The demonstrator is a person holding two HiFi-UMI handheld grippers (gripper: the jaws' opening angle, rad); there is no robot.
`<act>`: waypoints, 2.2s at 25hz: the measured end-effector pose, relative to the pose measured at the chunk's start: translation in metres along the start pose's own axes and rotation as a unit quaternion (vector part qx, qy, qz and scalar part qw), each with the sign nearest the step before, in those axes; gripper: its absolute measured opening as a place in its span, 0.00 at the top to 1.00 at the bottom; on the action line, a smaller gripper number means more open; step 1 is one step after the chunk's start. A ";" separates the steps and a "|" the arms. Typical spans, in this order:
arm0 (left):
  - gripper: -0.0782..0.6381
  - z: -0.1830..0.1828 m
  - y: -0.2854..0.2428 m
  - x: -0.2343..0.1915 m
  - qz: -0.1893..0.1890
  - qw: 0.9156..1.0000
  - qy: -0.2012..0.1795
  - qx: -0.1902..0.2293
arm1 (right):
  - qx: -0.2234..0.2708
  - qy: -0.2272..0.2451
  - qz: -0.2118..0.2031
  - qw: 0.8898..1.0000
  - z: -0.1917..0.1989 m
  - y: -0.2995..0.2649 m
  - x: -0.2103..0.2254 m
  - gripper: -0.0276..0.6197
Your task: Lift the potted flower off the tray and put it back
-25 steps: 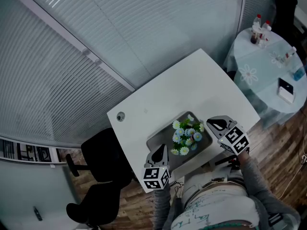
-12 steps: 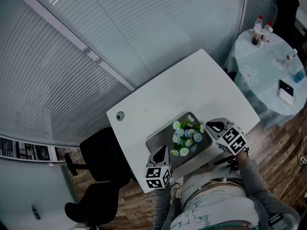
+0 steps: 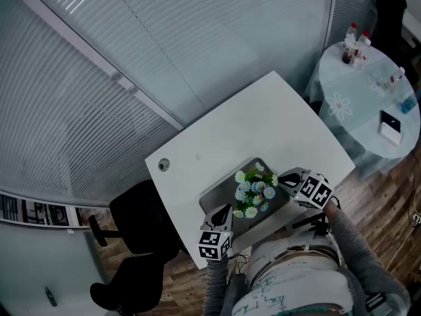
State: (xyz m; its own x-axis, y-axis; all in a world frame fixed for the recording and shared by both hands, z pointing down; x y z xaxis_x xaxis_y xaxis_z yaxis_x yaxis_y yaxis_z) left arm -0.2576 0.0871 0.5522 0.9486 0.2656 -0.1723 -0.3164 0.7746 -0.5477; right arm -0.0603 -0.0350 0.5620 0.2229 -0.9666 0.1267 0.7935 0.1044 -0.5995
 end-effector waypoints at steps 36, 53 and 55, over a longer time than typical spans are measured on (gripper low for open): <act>0.87 -0.001 -0.019 0.003 0.092 0.994 -0.058 -0.025 | 0.006 0.044 -0.106 0.993 -0.006 -0.034 0.010 0.92; 0.87 0.001 -0.030 -0.001 0.127 0.989 -0.064 -0.024 | 0.004 0.040 -0.127 0.991 -0.004 -0.037 0.009 0.92; 0.87 -0.002 -0.031 -0.004 0.132 0.989 -0.060 -0.016 | 0.006 0.039 -0.133 0.990 -0.003 -0.041 0.011 0.92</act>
State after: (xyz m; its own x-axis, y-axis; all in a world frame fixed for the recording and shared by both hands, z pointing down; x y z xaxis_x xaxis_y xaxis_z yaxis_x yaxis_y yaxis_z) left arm -0.2512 0.0611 0.5683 0.8239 0.5240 -0.2159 -0.5507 0.6505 -0.5230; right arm -0.0921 -0.0503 0.5849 -0.0396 -0.9753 0.2171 0.8247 -0.1546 -0.5440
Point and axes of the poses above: the fingertips, and each gripper's own axes: y backward along the fingers, x to its right, z out of its underside, the point moved 5 cm from there along y, backward along the fingers, and after that the axes turned 2 degrees about x, right-handed, at the moved point
